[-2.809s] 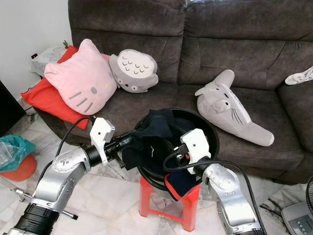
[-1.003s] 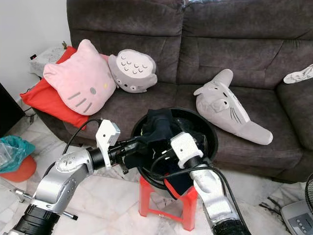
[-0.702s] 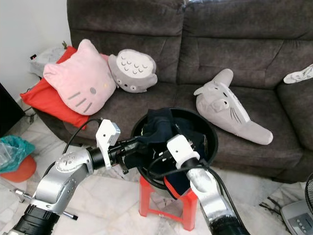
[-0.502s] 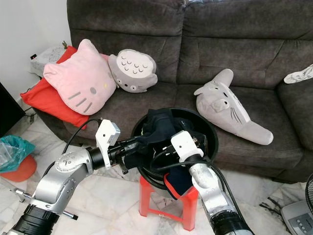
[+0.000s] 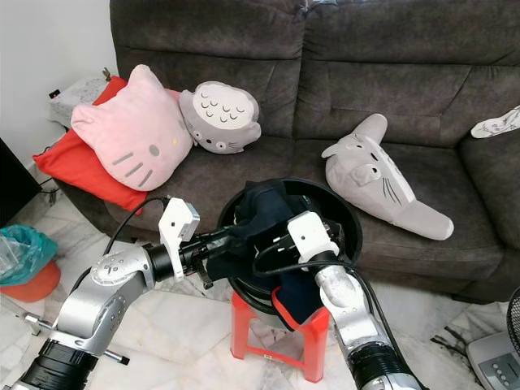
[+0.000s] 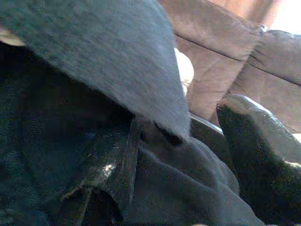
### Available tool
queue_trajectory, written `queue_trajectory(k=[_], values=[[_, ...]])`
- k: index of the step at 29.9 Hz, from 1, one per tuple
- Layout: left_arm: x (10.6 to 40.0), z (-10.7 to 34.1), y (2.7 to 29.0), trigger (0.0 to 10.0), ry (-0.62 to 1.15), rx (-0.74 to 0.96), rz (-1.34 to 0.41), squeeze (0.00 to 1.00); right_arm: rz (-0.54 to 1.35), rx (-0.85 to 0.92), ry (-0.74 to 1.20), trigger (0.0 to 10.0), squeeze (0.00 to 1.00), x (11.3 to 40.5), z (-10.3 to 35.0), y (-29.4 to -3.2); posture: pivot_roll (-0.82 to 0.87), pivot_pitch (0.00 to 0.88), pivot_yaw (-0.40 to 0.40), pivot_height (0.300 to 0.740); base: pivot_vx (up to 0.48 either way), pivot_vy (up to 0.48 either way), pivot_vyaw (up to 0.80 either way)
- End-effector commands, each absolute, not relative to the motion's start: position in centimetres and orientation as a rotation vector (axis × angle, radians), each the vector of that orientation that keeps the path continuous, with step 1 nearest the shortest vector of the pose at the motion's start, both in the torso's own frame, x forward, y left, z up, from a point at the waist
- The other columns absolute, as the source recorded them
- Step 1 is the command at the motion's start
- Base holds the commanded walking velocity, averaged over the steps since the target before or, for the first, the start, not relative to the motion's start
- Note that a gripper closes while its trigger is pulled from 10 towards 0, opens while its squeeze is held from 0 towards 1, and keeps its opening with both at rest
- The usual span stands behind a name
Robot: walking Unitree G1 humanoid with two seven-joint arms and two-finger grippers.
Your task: Hang hanger
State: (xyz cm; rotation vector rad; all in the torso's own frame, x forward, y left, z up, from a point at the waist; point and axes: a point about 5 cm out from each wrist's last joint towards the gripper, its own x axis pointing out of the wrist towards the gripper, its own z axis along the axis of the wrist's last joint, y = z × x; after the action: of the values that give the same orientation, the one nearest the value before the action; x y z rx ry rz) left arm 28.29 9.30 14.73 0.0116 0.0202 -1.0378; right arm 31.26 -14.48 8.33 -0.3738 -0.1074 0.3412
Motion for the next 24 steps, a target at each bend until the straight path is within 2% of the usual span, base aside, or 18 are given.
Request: queue_trajectory(k=[1, 19, 20, 21, 24], values=[[28.1, 14.8, 9.3, 10.0, 0.021, 0.018, -1.040, 0.00, 0.368, -0.360, -0.122, 10.0, 0.00, 31.4, 8.5, -14.0, -0.10, 0.000, 0.063, 0.740, 0.000, 0.000, 0.00], [27.5, 15.2, 9.1, 10.0, 0.030, 0.011, -1.094, 0.00, 0.428, -0.326, -0.149, 10.0, 0.00, 32.7, 9.4, -12.9, -0.09, 0.000, 0.060, 0.740, 0.000, 0.000, 0.00], [27.5, 15.2, 9.1, 10.0, 0.030, 0.013, -1.092, 0.00, 0.429, -0.318, -0.149, 1.6, 0.00, 32.7, 9.4, -12.9, -0.09, 0.000, 0.059, 0.740, 0.000, 0.000, 0.00], [27.5, 15.2, 9.1, 10.0, 0.031, 0.013, -1.091, 0.00, 0.428, -0.311, -0.150, 0.0, 0.00, 32.8, 9.4, -13.0, -0.09, 0.000, 0.059, 0.740, 0.000, 0.000, 0.00], [27.5, 15.2, 9.1, 10.0, 0.030, 0.013, -1.090, 0.00, 0.430, -0.308, -0.150, 0.0, 0.00, 32.8, 9.4, -13.0, -0.08, 0.000, 0.058, 0.740, 0.000, 0.000, 0.00]])
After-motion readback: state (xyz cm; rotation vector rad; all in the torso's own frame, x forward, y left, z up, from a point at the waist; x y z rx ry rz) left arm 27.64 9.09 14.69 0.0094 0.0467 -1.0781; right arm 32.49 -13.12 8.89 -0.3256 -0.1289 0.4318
